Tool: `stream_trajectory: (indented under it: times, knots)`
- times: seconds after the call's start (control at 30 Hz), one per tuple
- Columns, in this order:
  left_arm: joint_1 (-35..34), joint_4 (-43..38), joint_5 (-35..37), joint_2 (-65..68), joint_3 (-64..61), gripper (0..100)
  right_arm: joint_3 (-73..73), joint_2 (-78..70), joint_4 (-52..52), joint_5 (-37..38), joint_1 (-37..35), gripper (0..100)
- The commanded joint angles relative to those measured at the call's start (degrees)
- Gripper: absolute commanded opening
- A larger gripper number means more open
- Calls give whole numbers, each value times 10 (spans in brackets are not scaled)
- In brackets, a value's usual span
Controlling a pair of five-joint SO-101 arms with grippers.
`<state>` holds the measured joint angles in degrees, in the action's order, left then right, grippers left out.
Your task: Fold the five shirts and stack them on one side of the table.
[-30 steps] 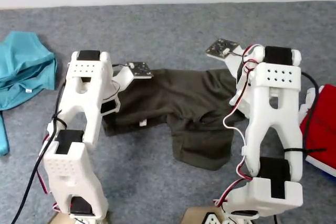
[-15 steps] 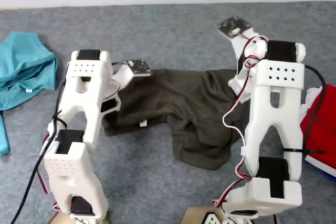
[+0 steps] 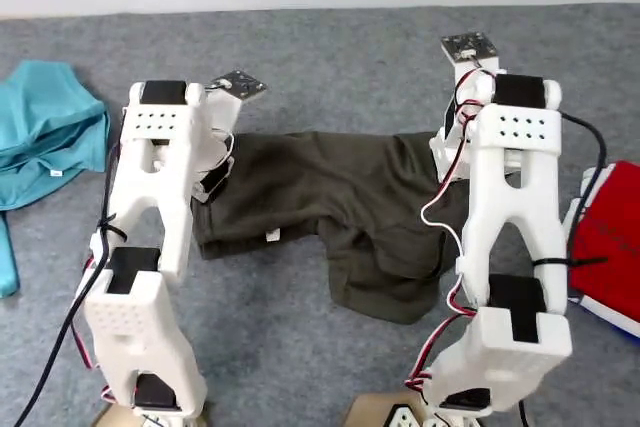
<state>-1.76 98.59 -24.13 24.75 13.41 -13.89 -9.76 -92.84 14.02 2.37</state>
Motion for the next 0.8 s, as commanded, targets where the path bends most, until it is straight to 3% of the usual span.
stream_trajectory:
  times: [0.0,0.37,0.77]
  knots:
    - [3,-17,41,-10,-31,6,-31,7,0,-18,0,273]
    - [-16,-15,34,140,-65,6,-40,51,-44,-18,48,273]
    - [-105,17,-63,207,90,6,-40,74,-41,-18,80,273]
